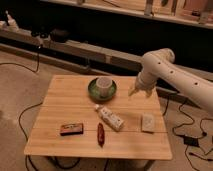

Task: Pick up the ceramic cup

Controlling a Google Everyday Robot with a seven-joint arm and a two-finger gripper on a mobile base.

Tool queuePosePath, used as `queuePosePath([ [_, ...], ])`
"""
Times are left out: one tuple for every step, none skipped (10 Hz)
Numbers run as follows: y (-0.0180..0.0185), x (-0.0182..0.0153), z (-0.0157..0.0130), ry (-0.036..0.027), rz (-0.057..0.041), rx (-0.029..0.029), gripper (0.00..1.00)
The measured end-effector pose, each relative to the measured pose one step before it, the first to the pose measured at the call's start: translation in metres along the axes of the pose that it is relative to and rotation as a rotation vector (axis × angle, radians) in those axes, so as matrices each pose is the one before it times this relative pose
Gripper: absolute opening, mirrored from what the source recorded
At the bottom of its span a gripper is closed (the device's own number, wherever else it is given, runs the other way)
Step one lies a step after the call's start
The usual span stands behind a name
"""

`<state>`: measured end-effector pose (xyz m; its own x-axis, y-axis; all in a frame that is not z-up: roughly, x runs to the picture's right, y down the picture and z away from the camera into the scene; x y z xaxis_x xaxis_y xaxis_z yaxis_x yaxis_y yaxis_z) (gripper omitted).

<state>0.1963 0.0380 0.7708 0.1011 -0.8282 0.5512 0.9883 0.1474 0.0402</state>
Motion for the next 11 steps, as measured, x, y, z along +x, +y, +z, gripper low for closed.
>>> queuePosePath([
  [-0.00018,-0.00016,0.00003,-0.00055,0.00034,0.00081,0.62],
  [-0.00002,0.00006,-0.00003,0.00014,-0.00011,-0.00008,0.62],
  [0.00026,0.00013,0.00000,0.00053,-0.00026,-0.00089,0.62],
  [-0.00033,-0.00021,0.00001,-0.00082,0.00044,0.00128,0.62],
  [0.00011,0.00008,0.00000,0.00028,-0.00017,-0.00040,0.62],
  [0.00023,0.00013,0.00000,0.00053,-0.00028,-0.00091,0.62],
  [-0.00008,-0.00003,-0.00001,-0.00012,0.00005,0.00024,0.62],
  [-0.00023,-0.00013,0.00000,-0.00049,0.00022,0.00086,0.62],
  [0.00012,0.00006,0.00000,0.00024,-0.00010,-0.00044,0.62],
  [-0.00051,0.00087,-0.00056,0.00118,0.00044,0.00104,0.62],
  [-0.00076,0.00236,-0.00062,0.00244,0.00284,0.00389,0.62],
])
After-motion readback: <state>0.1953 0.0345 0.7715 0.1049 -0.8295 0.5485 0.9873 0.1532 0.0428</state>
